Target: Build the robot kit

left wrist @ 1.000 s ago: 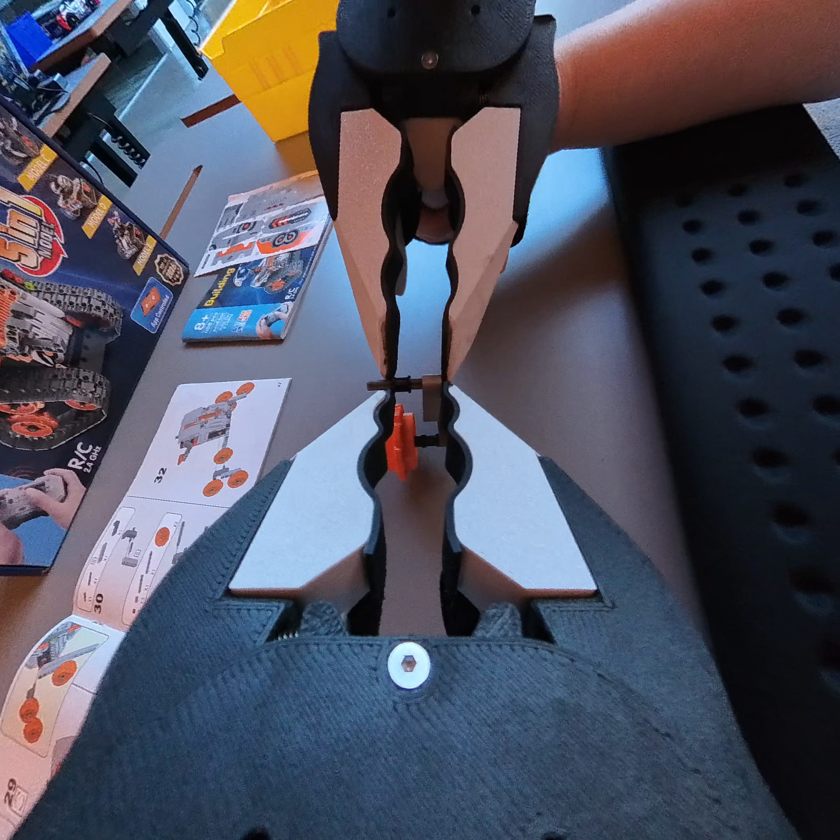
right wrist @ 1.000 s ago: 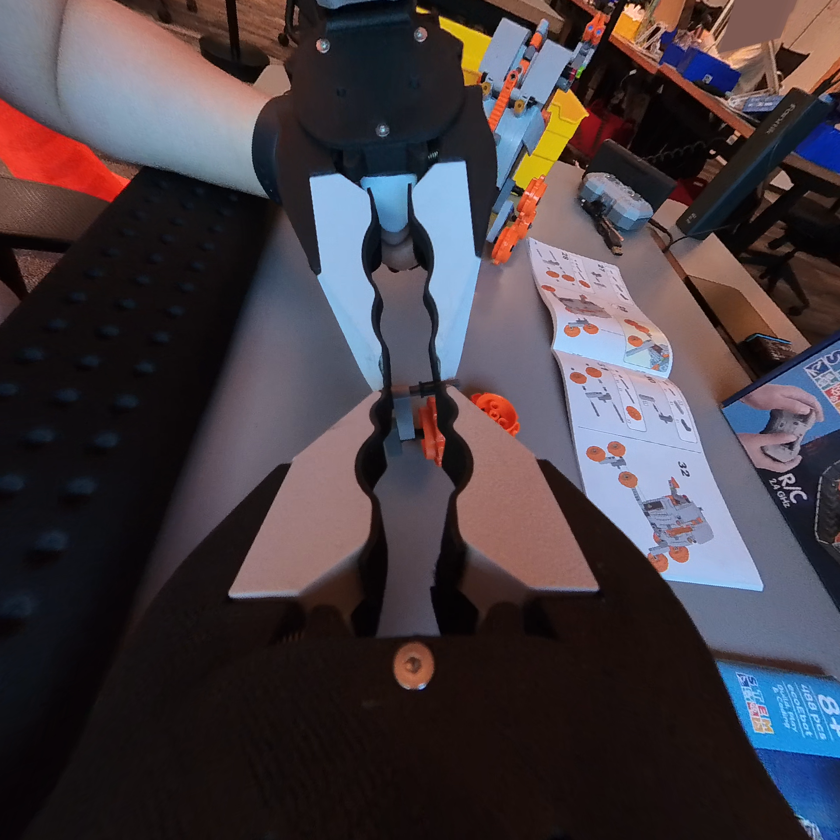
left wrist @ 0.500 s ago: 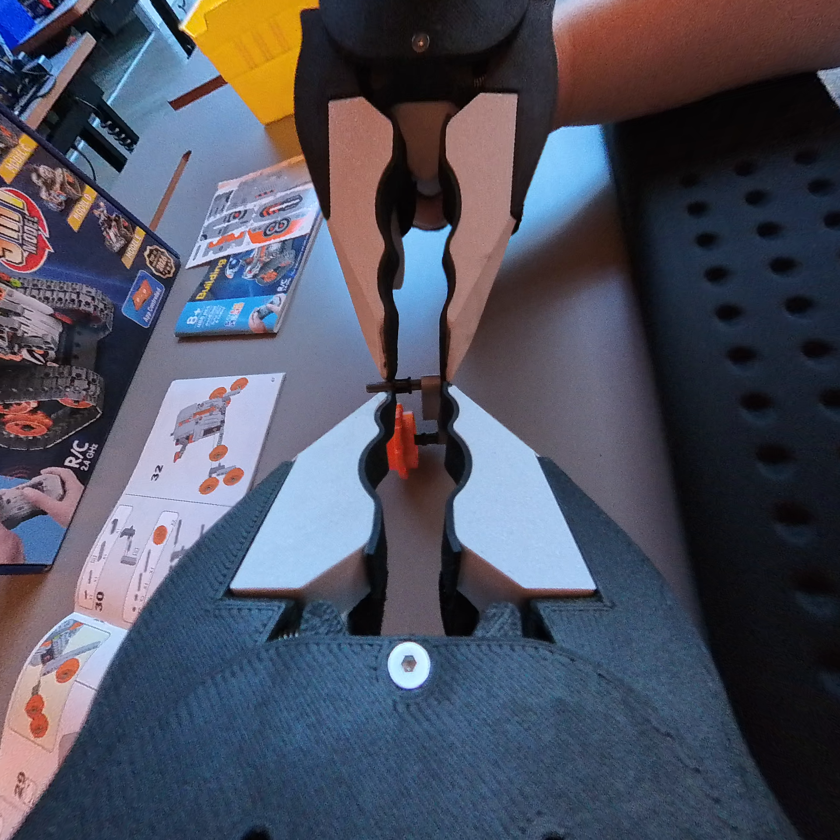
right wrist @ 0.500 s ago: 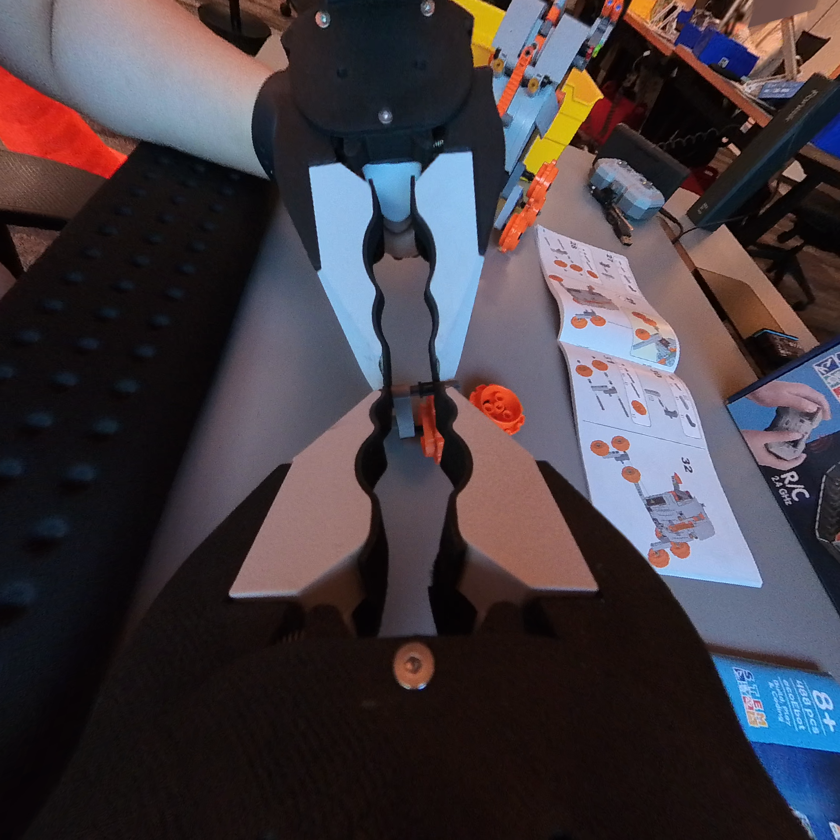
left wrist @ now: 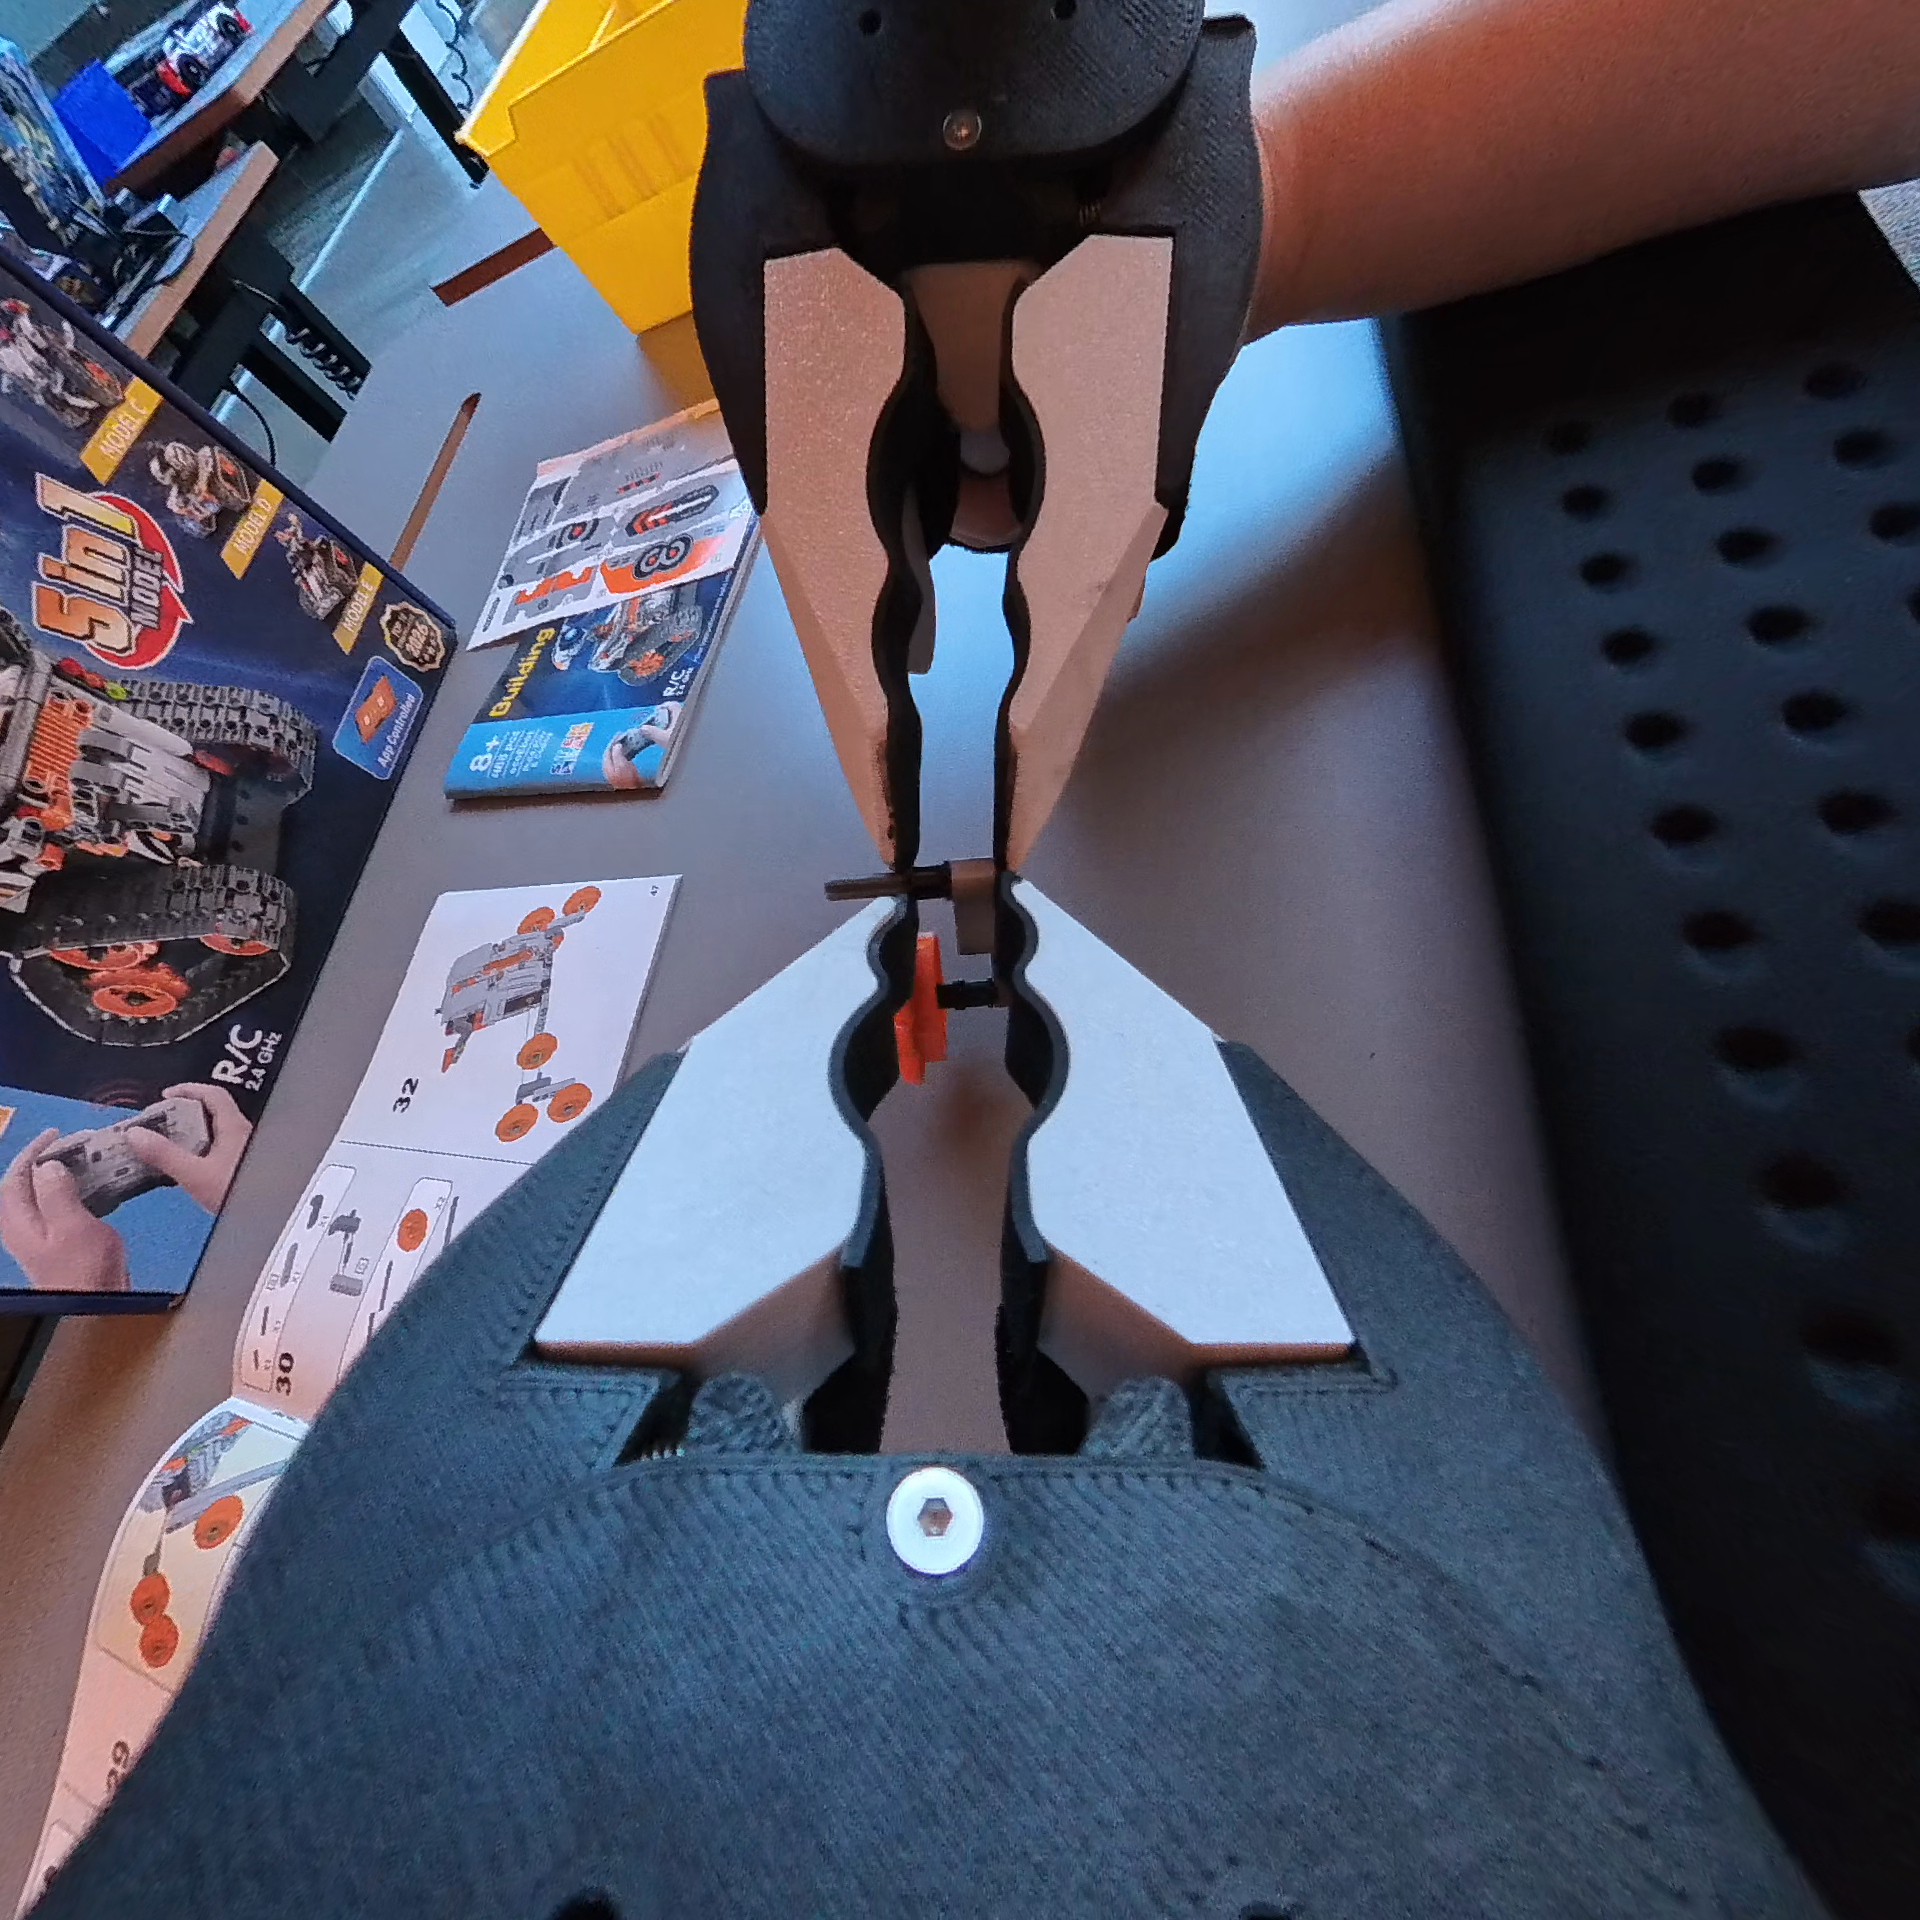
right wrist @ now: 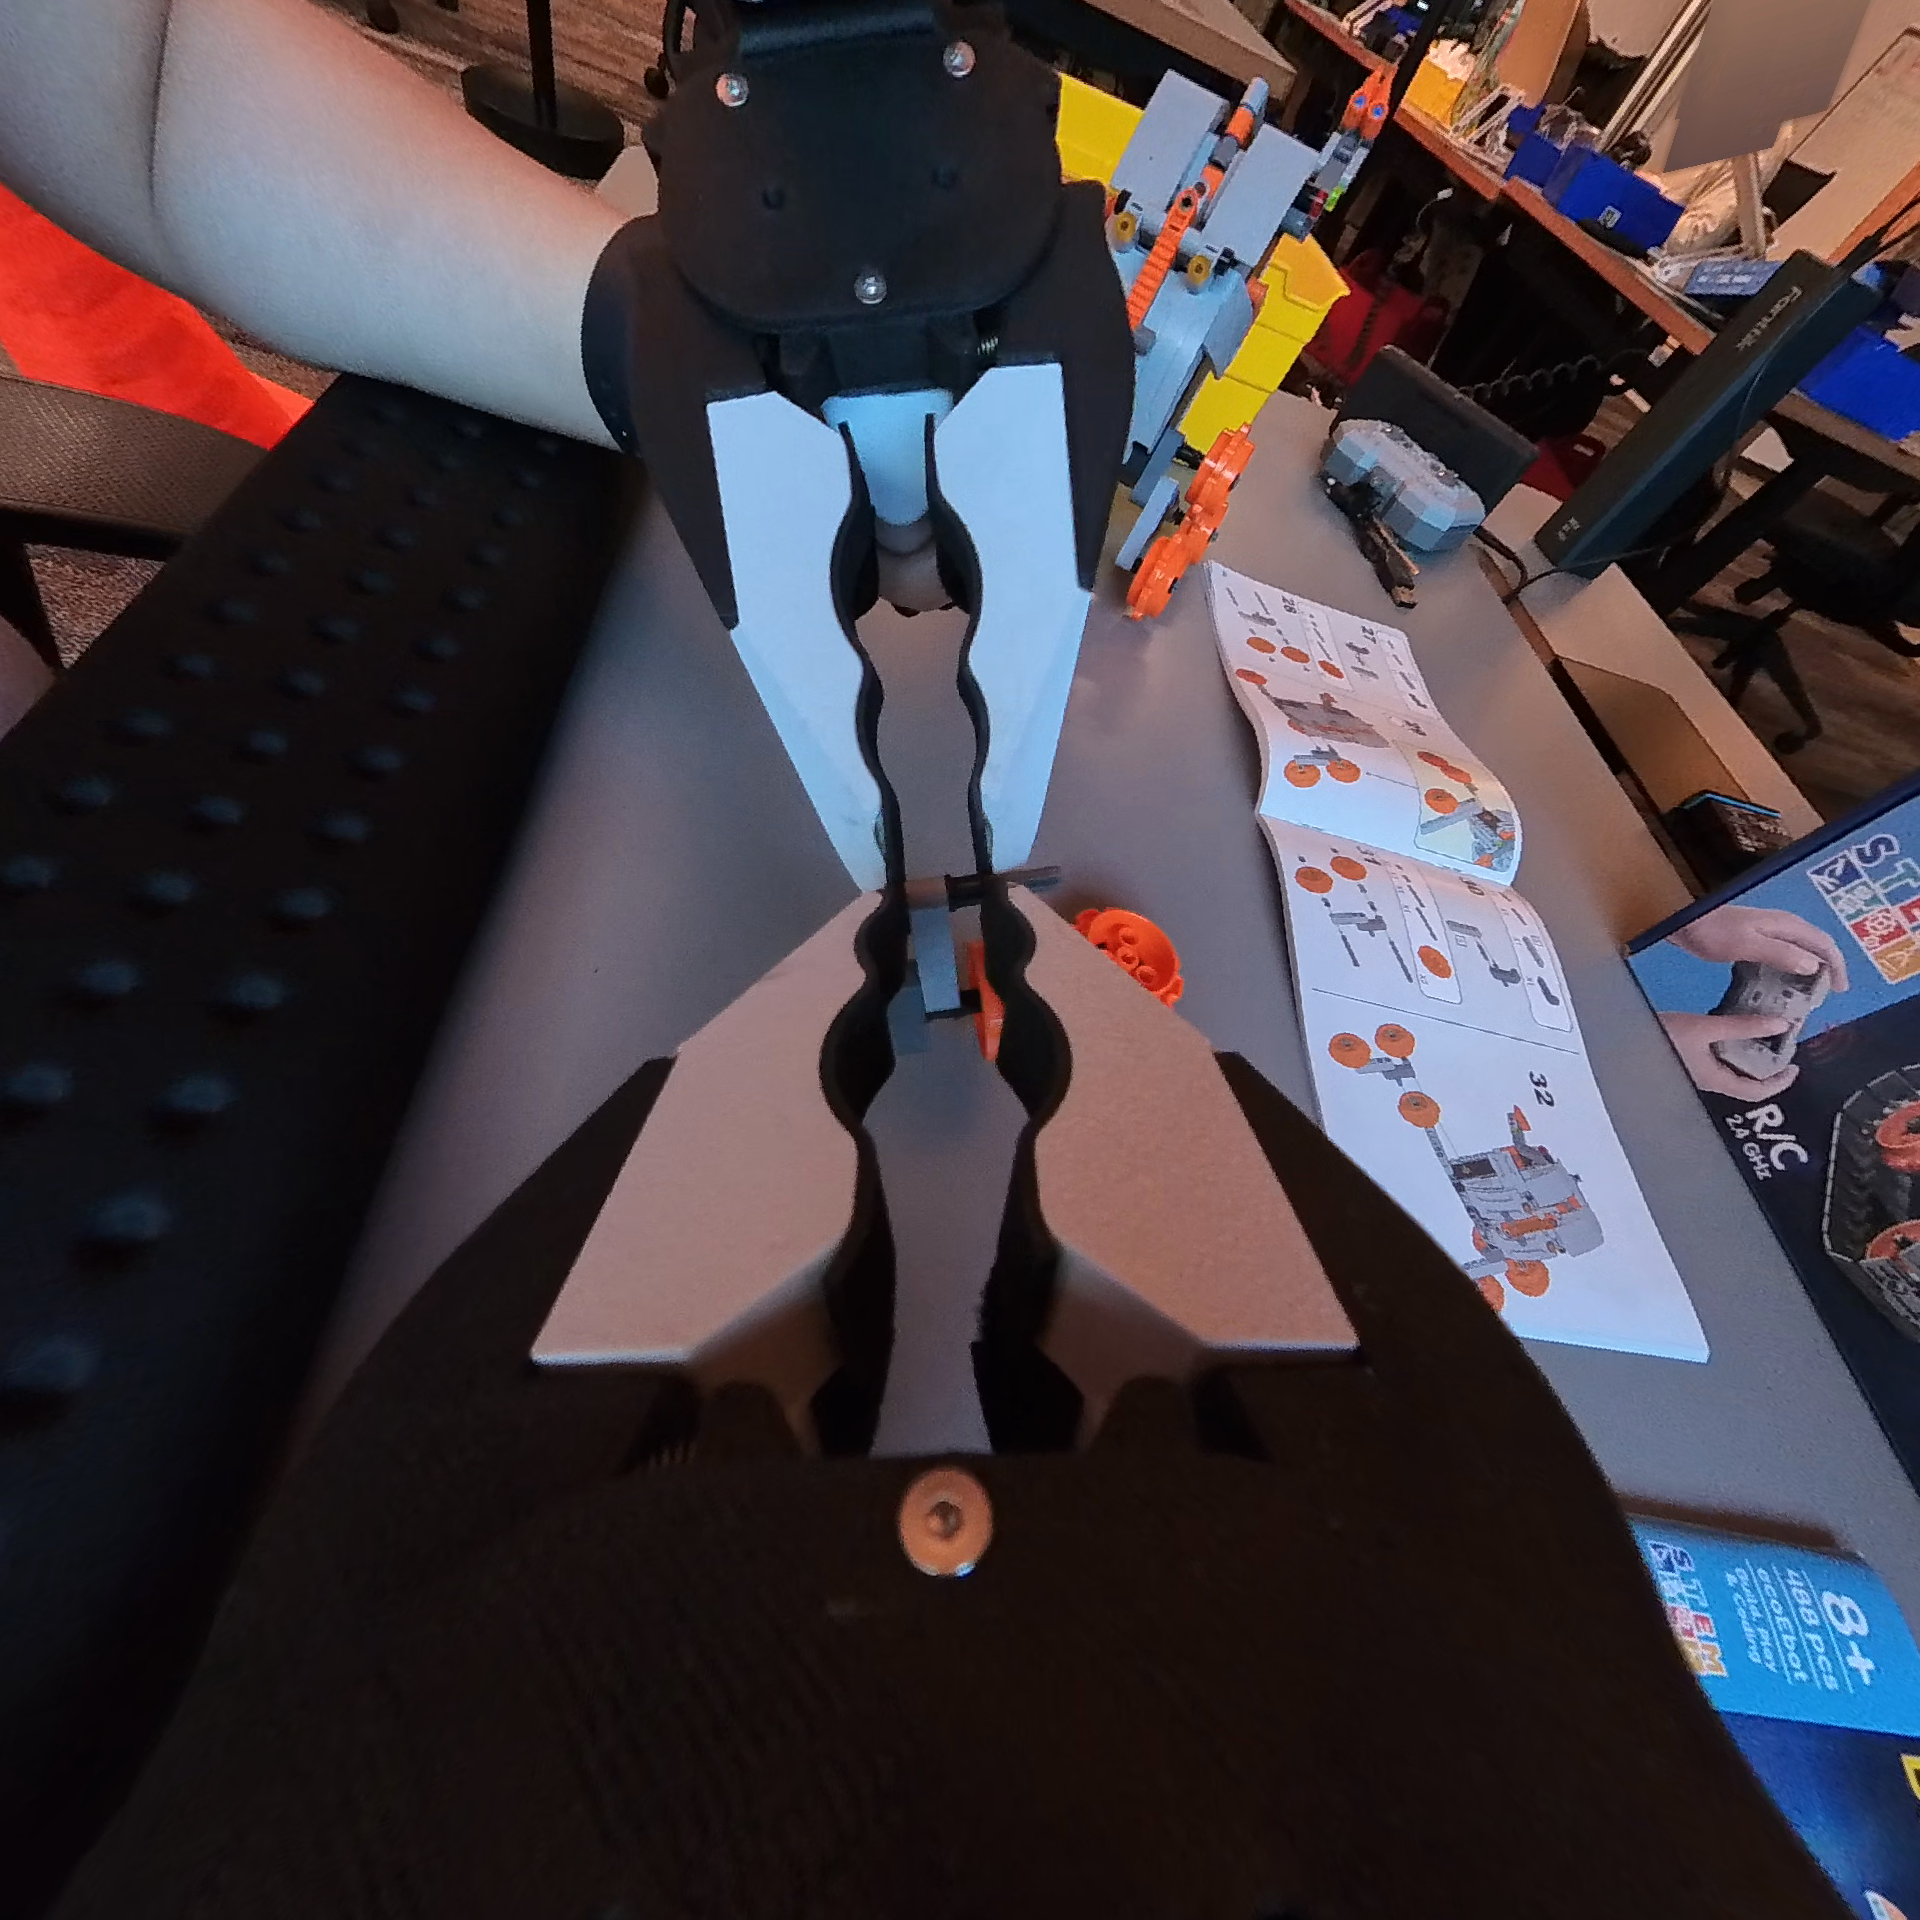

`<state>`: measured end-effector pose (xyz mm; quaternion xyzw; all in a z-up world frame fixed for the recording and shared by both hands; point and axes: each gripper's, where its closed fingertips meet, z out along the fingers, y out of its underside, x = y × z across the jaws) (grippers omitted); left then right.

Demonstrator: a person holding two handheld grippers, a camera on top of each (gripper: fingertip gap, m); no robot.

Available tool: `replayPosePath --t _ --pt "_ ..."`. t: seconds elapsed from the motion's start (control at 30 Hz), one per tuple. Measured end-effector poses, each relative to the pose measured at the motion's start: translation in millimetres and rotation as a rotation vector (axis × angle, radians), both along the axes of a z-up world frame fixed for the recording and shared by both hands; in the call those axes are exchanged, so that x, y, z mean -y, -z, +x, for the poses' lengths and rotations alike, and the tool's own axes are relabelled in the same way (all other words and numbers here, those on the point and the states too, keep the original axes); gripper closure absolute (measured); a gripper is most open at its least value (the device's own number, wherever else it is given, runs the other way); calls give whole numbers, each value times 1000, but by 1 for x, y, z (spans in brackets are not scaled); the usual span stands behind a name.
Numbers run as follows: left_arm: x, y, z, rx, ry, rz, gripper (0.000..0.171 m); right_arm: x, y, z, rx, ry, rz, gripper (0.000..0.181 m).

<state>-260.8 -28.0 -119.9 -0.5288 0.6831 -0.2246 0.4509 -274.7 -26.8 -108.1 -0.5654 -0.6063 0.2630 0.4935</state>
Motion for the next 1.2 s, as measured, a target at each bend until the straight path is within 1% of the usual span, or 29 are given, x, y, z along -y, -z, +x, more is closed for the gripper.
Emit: replayPosePath --t 0.17,0.37,0.5,0.57,0.7,0.87,0.97,1.07,1.2 --pt "0 0 0 -4 -2 6 160 0 0 0 1 0 2 168" --pt "1 -7 0 29 0 -2 160 1 -6 0 -24 1 16 168" --pt "-2 -20 -1 109 2 -26 159 -1 -20 -1 -115 8 -2 167" --pt "0 -28 -1 157 28 -25 159 1 -27 -2 -170 -12 -50 167" --pt "2 -29 -1 163 43 7 158 3 -28 -1 -159 -23 -14 167" --pt "7 -33 -1 195 79 -16 159 8 -34 -1 -211 -80 -114 167" --pt "10 -32 0 191 95 -12 158 10 -33 1 -198 -93 -119 167" --pt "13 -32 1 196 111 -40 158 13 -33 2 -194 -109 -134 167" --pt "18 -41 1 247 139 -101 158 12 -41 4 -245 -118 -167 162"
